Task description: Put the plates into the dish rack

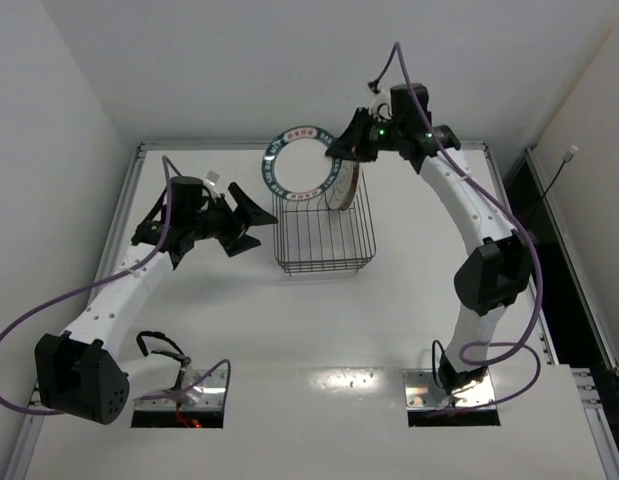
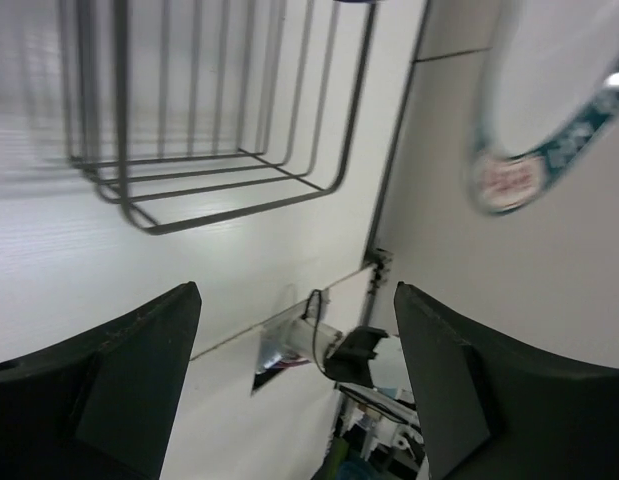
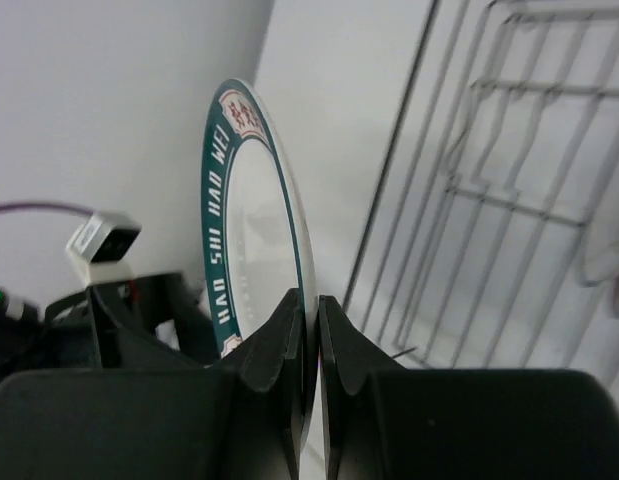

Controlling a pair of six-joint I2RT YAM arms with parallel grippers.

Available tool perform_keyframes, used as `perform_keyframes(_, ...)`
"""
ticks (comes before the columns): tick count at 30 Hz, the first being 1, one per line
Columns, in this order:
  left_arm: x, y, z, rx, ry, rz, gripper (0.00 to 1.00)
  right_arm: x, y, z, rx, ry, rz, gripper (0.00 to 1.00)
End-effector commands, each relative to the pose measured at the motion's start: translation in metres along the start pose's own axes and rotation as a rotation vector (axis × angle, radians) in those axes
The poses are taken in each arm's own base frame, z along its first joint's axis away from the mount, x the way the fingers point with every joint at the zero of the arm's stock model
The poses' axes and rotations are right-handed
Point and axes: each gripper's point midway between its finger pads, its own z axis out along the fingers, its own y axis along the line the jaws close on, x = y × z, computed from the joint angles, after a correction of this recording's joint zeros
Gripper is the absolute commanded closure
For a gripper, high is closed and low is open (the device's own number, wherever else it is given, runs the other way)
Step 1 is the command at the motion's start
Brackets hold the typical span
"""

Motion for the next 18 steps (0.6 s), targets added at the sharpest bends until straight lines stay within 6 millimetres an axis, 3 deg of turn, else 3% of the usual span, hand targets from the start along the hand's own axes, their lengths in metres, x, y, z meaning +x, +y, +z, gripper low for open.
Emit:
perform_keyframes(1,-0.002,0.037,-0.015,-0.193,-0.002,0.017,0.24,-0.042,-0.02,-0.033,0.264,-0.147,-0.066,1.0)
perform_keyframes(2,-0.003,0.047,-0.018,-0.231,-0.008,0.019,0.24,-0.057,-0.02,-0.042,0.317,-0.187,-0.11,1.0)
perform_keyframes(3,-0.003,0.053,-0.022,-0.273,-0.012,0.016,0.24,-0.065,-0.037,-0.048,0.438,-0.228,-0.128,1.0)
perform_keyframes(5,-0.008,0.062,-0.029,-0.308,-0.035,0.004,0.24,-0.071,-0.041,-0.061,0.556,-0.253,-0.178,1.0)
perform_keyframes(6,-0.006,0.06,-0.033,-0.31,-0.031,0.014,0.24,-0.078,-0.056,-0.069,0.669,-0.28,-0.214,1.0)
perform_keyframes(10,-0.012,0.066,-0.038,-0.339,-0.05,0.014,0.24,-0.079,-0.081,-0.084,0.868,-0.316,-0.261,1.0)
perform_keyframes(12,-0.014,0.067,-0.042,-0.346,-0.05,0.03,0.24,-0.081,-0.082,-0.09,0.942,-0.341,-0.293,1.0)
perform_keyframes(14,-0.013,0.073,-0.045,-0.369,-0.049,0.026,0.24,-0.076,-0.094,-0.081,0.99,-0.315,-0.314,1.0)
perform_keyframes(17,-0.015,0.081,-0.044,-0.407,-0.039,0.036,0.24,-0.077,-0.095,-0.071,1.033,-0.32,-0.354,1.0)
perform_keyframes(18,-0.016,0.08,-0.043,-0.409,-0.038,0.035,0.24,-0.074,-0.097,-0.06,1.039,-0.303,-0.372,1.0)
